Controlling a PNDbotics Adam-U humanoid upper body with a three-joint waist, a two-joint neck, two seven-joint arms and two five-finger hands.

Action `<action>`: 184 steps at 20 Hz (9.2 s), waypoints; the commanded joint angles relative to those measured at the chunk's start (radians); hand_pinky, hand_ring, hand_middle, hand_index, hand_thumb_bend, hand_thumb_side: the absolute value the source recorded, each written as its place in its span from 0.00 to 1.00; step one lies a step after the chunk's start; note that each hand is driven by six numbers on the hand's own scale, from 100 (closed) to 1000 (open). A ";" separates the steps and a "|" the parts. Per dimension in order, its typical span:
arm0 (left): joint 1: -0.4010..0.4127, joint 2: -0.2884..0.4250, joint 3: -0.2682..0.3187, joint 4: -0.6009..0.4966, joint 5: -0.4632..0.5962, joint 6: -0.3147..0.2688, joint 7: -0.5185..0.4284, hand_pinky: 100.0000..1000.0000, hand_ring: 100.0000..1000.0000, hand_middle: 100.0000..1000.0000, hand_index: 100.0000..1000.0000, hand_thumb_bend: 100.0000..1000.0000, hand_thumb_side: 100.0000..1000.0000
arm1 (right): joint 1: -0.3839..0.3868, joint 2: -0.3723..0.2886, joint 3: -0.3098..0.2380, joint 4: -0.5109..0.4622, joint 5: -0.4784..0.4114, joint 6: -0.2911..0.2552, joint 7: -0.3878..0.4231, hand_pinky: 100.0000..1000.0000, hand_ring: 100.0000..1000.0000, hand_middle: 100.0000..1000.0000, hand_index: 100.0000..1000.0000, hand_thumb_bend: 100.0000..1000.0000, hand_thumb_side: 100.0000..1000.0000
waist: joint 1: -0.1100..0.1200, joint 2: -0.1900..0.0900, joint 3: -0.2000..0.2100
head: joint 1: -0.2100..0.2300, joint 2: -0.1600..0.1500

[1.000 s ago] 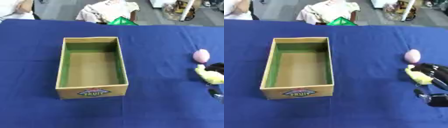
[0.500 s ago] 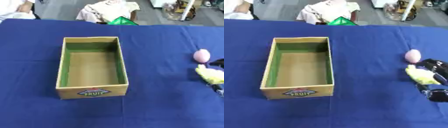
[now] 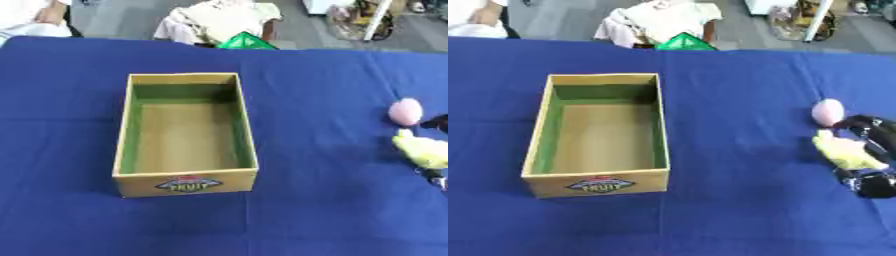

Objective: Pick up objects on the table and place them in the box.

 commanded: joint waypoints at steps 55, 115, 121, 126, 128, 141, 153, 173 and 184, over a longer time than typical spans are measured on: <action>-0.024 -0.008 -0.010 -0.015 0.019 0.010 -0.017 0.74 0.85 0.70 0.74 0.19 0.71 | -0.217 0.005 0.053 0.419 -0.056 -0.026 -0.035 0.81 0.84 0.71 0.82 0.10 0.06 | 0.017 0.013 0.025 | -0.018 0.005; -0.090 -0.064 -0.063 -0.015 0.080 0.010 -0.081 0.74 0.86 0.70 0.74 0.20 0.71 | -1.008 0.336 0.449 0.228 -0.127 -0.261 0.163 0.75 0.71 0.65 0.77 0.00 0.09 | 0.011 0.018 0.125 | -0.156 0.005; -0.097 -0.070 -0.068 -0.015 0.088 0.011 -0.090 0.74 0.86 0.70 0.74 0.20 0.71 | -1.023 0.404 0.489 0.329 -0.064 -0.309 0.160 0.75 0.71 0.65 0.77 0.00 0.09 | 0.011 0.016 0.129 | -0.159 0.005; -0.097 -0.070 -0.070 -0.015 0.091 0.013 -0.095 0.74 0.86 0.70 0.74 0.20 0.71 | -1.021 0.439 0.516 0.389 -0.034 -0.342 0.163 0.74 0.72 0.65 0.77 0.00 0.09 | 0.011 0.017 0.131 | -0.161 0.005; -0.098 -0.071 -0.071 -0.015 0.093 0.013 -0.096 0.74 0.86 0.70 0.74 0.20 0.71 | -1.022 0.454 0.529 0.412 -0.020 -0.356 0.169 0.74 0.72 0.65 0.77 0.00 0.09 | 0.011 0.017 0.132 | -0.164 0.005; -0.102 -0.075 -0.076 -0.015 0.098 0.015 -0.102 0.74 0.86 0.70 0.74 0.19 0.72 | -1.018 0.504 0.565 0.517 0.060 -0.420 0.172 0.75 0.75 0.70 0.79 0.00 0.14 | 0.012 0.020 0.137 | -0.168 0.005; -0.103 -0.076 -0.079 -0.015 0.102 0.016 -0.108 0.74 0.86 0.70 0.74 0.19 0.72 | -1.026 0.527 0.583 0.539 0.148 -0.486 0.194 0.83 0.89 0.86 0.88 0.17 0.26 | 0.011 0.020 0.137 | -0.166 0.005; -0.092 -0.069 -0.073 -0.015 0.099 0.018 -0.104 0.74 0.86 0.70 0.74 0.19 0.72 | -1.017 0.415 0.394 0.277 0.036 -0.397 0.156 0.86 0.88 0.82 0.89 0.08 0.29 | 0.011 0.015 0.113 | -0.143 0.005; -0.082 -0.058 -0.063 -0.015 0.087 0.018 -0.090 0.74 0.86 0.71 0.74 0.18 0.72 | -0.871 0.178 0.226 0.077 -0.124 -0.250 0.156 0.85 0.88 0.81 0.90 0.05 0.30 | 0.010 0.020 0.089 | -0.120 0.005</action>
